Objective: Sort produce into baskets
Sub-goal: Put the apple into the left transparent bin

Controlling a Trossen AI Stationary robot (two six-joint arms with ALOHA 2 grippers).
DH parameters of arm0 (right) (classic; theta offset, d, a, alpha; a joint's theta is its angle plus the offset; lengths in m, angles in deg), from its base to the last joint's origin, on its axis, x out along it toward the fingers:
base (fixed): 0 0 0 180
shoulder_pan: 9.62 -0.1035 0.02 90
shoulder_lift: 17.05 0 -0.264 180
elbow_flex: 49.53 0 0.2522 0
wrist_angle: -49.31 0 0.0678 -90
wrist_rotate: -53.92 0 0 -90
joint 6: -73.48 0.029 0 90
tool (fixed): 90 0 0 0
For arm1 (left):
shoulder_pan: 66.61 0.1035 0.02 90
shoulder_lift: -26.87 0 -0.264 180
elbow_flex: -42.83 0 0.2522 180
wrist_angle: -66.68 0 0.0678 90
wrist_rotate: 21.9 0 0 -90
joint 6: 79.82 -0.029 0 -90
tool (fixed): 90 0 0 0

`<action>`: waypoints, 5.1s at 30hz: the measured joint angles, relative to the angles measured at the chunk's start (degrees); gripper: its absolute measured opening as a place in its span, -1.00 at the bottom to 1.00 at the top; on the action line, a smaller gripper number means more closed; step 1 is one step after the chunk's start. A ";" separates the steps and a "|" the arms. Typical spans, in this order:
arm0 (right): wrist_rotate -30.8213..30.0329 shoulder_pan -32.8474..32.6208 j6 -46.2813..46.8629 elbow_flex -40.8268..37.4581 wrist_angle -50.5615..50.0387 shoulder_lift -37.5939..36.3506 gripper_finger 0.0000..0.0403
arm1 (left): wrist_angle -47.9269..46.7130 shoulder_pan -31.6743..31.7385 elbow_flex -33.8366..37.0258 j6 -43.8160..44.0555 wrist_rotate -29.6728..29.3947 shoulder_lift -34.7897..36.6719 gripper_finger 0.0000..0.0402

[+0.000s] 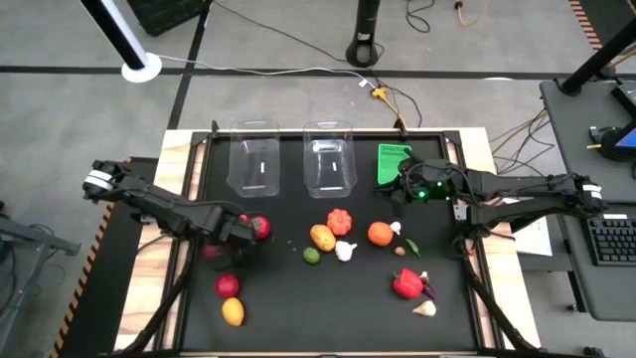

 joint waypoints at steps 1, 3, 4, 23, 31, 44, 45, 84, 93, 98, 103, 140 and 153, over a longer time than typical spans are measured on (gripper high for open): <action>0.01 0.00 -0.04 0.00 0.00 0.00 -0.66 | 0.69 0.00 0.44 0.22 -0.37 0.25 0.64; 0.01 0.00 -0.08 0.00 0.00 0.00 -0.66 | 0.74 0.00 0.95 0.97 -1.07 0.56 0.64; 0.01 0.00 -0.10 0.00 -0.02 0.00 -0.66 | 0.67 0.00 1.09 1.23 -1.02 0.72 0.64; -0.02 0.02 -1.46 0.00 -0.11 0.04 -0.66 | -5.51 -0.29 -3.65 18.40 -0.31 2.66 0.64; -0.02 0.02 -1.48 0.00 -0.13 0.04 -0.66 | -3.86 -2.37 -3.48 24.53 -0.86 2.90 0.64; -0.02 0.02 -2.02 0.00 -0.12 0.11 -0.66 | -3.20 -7.39 -3.36 47.36 -1.52 3.16 0.64; -0.04 0.02 -2.12 0.00 -0.11 0.11 -0.66 | -2.91 -7.79 -3.08 47.94 -1.59 3.13 0.64; -0.06 0.26 -4.45 0.00 -0.09 0.13 -0.66 | 2.82 -12.22 0.48 53.96 -3.35 -0.85 0.14; -0.06 0.26 -4.45 0.00 -0.08 0.13 -0.66 | 2.53 -12.13 -6.93 44.42 0.46 3.03 0.14; -0.09 0.27 -5.17 -0.01 -0.07 0.13 -0.66 | -0.73 -11.07 -16.51 34.73 -4.40 6.37 0.14; -0.45 0.52 -5.96 -0.02 0.37 0.13 -0.66 | -2.20 -7.87 -25.57 28.06 -15.34 10.97 0.14; -4.28 0.52 -9.50 13.32 1.04 2.94 -0.66 | 7.12 62.66 -35.90 -25.29 -8.32 -10.28 0.14; -12.18 0.52 -3.63 30.12 -30.40 11.84 -0.66 | 7.23 65.02 -36.02 -28.63 -8.20 -21.04 0.29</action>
